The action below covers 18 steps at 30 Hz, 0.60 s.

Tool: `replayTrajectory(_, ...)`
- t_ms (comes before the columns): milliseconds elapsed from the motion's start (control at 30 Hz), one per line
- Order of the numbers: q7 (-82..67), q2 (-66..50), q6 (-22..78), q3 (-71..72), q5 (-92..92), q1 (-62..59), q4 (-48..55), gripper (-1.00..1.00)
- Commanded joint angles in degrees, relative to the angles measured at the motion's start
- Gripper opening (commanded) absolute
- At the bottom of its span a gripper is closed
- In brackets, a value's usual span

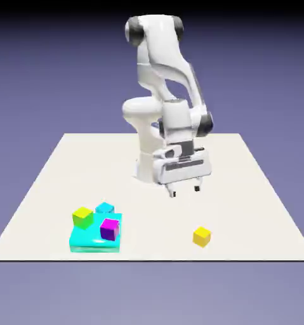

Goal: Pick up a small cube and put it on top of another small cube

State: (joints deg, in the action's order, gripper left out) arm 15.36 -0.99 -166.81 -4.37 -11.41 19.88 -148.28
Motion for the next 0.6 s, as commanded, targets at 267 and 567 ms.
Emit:
replayTrajectory(267,-13.15,-18.69,0.48,0.06,-6.37,6.97,6.87,0.0)
replayTrajectory(567,-13.8,-20.73,-0.93,1.11,-7.08,6.13,7.54,-1.0)
